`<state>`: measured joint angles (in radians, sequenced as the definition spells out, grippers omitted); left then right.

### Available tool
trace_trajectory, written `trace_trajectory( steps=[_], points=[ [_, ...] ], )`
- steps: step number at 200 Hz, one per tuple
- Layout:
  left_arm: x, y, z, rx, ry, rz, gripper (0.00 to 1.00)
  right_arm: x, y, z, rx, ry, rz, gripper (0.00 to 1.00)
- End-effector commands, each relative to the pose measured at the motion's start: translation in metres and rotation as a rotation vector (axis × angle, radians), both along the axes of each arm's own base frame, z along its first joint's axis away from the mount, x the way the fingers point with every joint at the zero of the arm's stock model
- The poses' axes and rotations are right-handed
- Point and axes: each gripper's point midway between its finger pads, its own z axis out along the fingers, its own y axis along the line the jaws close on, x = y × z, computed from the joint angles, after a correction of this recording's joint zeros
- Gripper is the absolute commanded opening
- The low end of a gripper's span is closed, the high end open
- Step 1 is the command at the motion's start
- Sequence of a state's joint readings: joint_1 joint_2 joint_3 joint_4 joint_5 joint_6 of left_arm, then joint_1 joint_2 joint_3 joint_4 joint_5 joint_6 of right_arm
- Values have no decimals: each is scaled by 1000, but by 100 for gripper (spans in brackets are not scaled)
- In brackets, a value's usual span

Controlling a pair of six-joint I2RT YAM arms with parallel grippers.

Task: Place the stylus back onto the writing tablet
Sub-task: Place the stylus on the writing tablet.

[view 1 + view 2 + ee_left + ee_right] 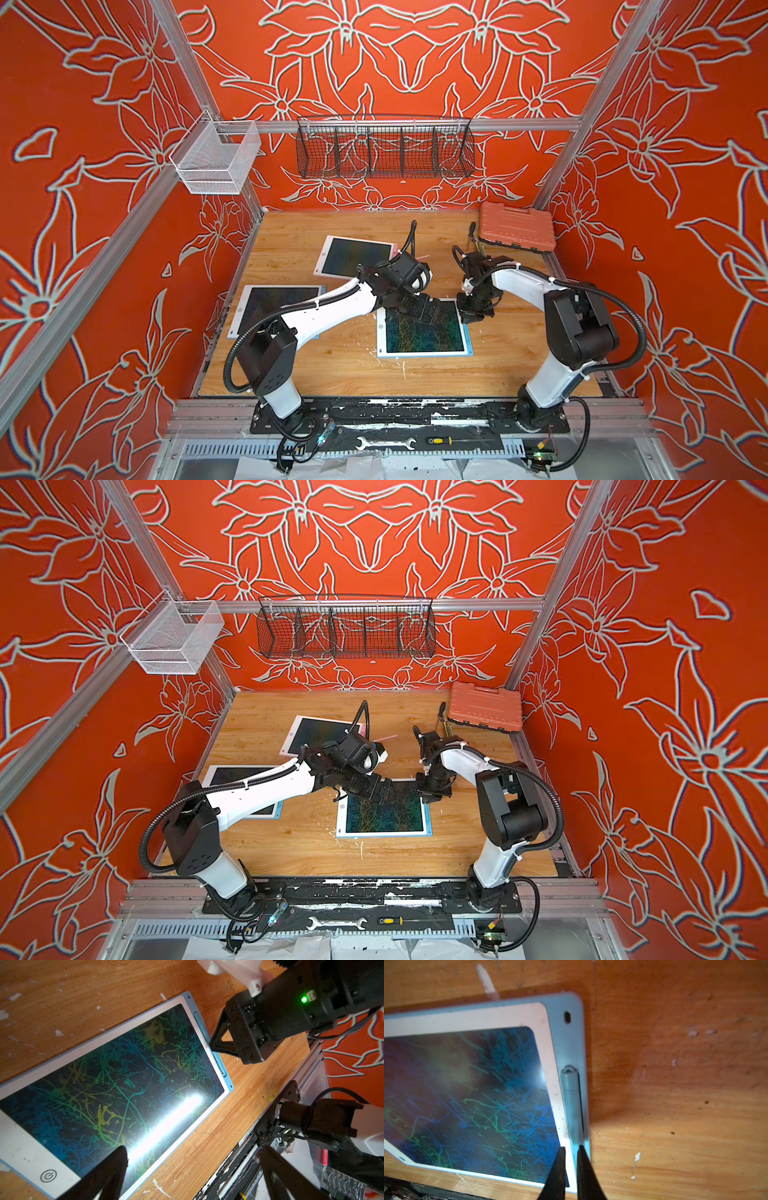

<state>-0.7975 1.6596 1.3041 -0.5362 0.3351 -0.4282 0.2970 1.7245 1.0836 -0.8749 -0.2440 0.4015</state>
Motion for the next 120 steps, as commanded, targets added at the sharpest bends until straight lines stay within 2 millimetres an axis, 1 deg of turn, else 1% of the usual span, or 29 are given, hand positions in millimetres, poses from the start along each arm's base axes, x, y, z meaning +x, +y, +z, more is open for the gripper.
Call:
trace_trajectory(
  steps=[1,67,120],
  points=[
    [1,4,8,-17,-12,8,97,-3,-6,-6,-30,19,-9,14],
    [0,3,8,-19,-10,6,97,-4,-8,-12,-43,29,-7,14],
    [-1,4,7,-20,-7,6,97,-10,-9,-20,-44,48,-9,14]
  ],
)
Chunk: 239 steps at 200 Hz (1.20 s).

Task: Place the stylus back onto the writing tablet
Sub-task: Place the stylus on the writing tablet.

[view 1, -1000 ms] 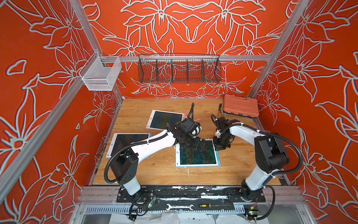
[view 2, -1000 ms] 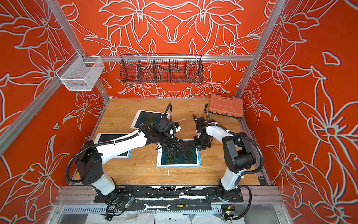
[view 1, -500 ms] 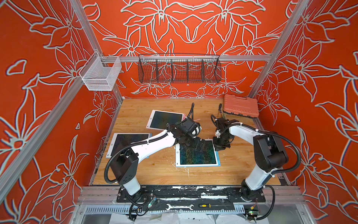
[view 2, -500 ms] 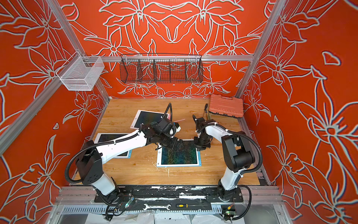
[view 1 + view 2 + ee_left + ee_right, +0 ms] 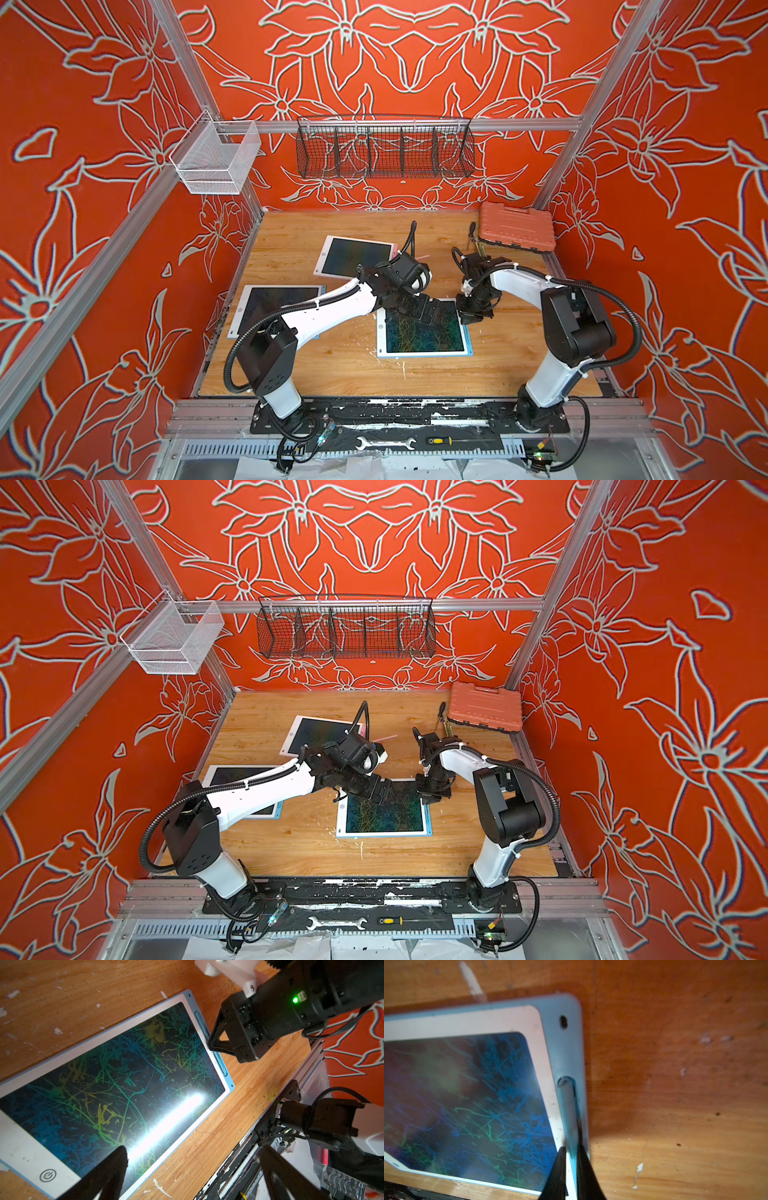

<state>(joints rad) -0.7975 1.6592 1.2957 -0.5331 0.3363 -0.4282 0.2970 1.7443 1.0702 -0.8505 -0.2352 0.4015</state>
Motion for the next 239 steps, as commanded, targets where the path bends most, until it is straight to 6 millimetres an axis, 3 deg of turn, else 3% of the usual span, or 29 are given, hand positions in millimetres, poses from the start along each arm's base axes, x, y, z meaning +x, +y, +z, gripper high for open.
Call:
trace_trajectory(
  steps=[1,138,181,239],
  points=[
    [0,3,10,-24,-12,7,97,-11,-7,-12,-33,43,-9,14],
    [0,1,-3,-14,3,-7,97,-16,-18,-13,-97,59,14,7],
    [-12,-16,-3,-97,21,-111,98,-17,-19,-16,-112,70,28,4],
    [-14,-13,-20,-71,49,-101,97,-18,-16,-19,-120,79,39,2]
  ],
)
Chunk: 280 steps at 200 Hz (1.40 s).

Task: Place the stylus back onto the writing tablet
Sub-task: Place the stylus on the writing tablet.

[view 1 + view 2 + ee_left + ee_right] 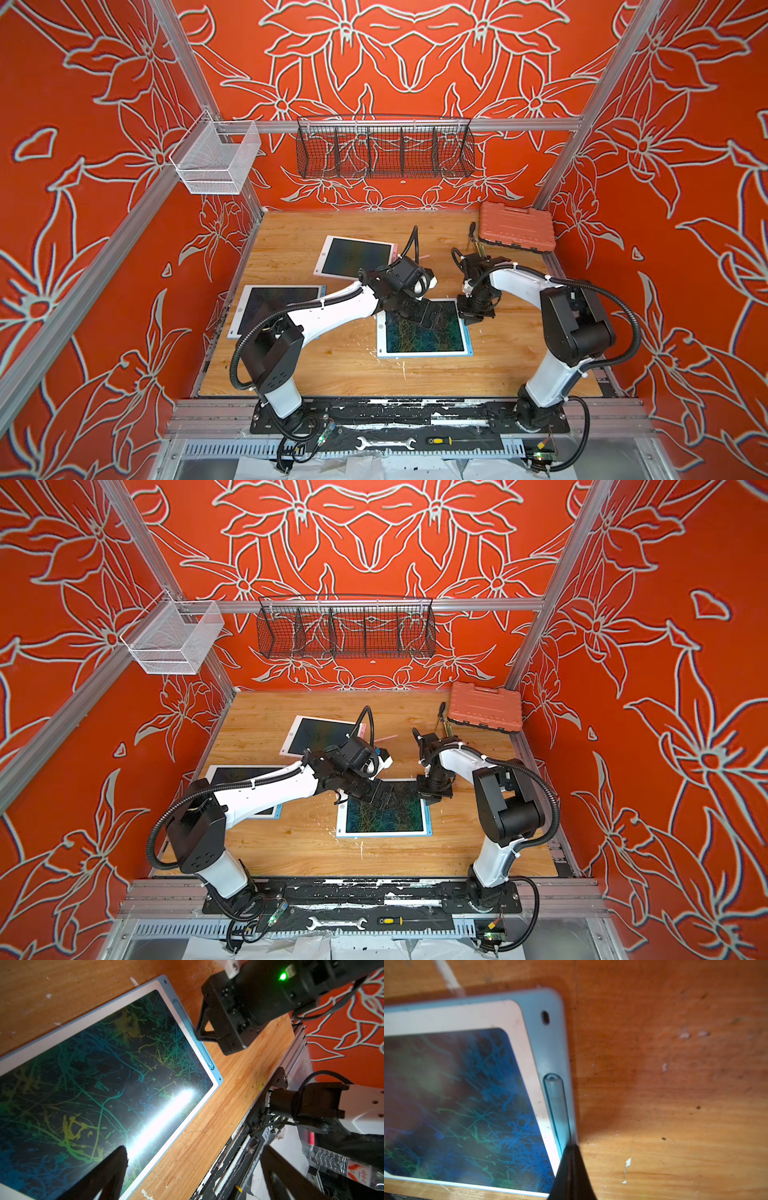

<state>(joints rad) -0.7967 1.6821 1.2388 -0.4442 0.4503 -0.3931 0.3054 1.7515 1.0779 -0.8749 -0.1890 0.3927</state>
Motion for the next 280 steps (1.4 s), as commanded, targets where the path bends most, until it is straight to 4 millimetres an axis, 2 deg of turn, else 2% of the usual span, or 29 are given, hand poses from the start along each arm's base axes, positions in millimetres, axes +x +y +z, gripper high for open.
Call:
trace_trajectory(
  steps=[1,33,80,127,175,242,280],
  points=[
    [-1,0,-7,0,10,-12,97,-16,-10,-17,-71,71,19,2],
    [-2,3,-9,9,10,-4,97,-16,-8,-16,-74,69,24,2],
    [-1,5,-7,13,0,0,97,-6,-4,-5,-64,42,20,4],
    [1,8,-8,28,-6,12,97,9,1,14,-46,-9,2,12],
    [3,16,-3,36,-18,47,97,21,3,35,-41,-62,-5,14],
    [0,30,-5,51,-18,92,97,16,2,25,-44,-40,-10,9],
    [1,34,-5,58,-19,110,97,23,4,20,-44,-51,-23,7]
  ],
)
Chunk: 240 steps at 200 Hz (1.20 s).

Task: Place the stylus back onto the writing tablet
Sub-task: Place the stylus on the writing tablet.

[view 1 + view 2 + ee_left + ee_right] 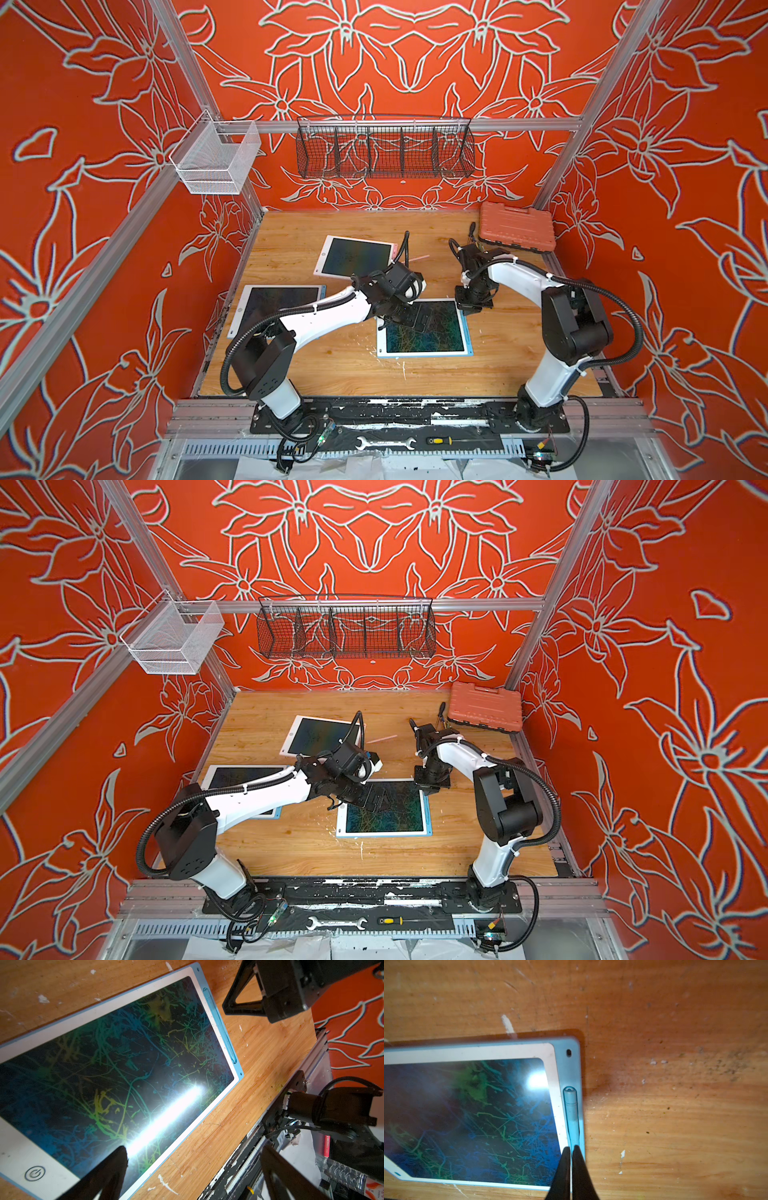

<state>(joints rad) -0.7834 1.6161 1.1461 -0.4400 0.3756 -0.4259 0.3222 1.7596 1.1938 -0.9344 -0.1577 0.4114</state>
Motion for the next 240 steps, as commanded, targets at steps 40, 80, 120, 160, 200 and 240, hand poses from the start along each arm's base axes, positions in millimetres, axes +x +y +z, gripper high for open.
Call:
trace_trajectory(
  steps=[40,80,120,160,200,240],
  points=[
    [2,11,7,5,-15,44,97,9,0,-9,-23,-9,-42,7],
    [3,14,9,7,-21,57,97,21,1,-10,-38,-23,-51,6],
    [3,15,8,11,-23,61,97,24,1,-18,-47,-15,-56,6],
    [4,15,9,13,-24,59,97,22,-3,-24,-72,-4,-55,6],
    [4,13,8,14,-23,50,97,19,-4,-31,-78,12,-55,5],
    [5,13,9,15,-23,51,97,21,-1,-23,-58,-5,-54,6]
  ],
)
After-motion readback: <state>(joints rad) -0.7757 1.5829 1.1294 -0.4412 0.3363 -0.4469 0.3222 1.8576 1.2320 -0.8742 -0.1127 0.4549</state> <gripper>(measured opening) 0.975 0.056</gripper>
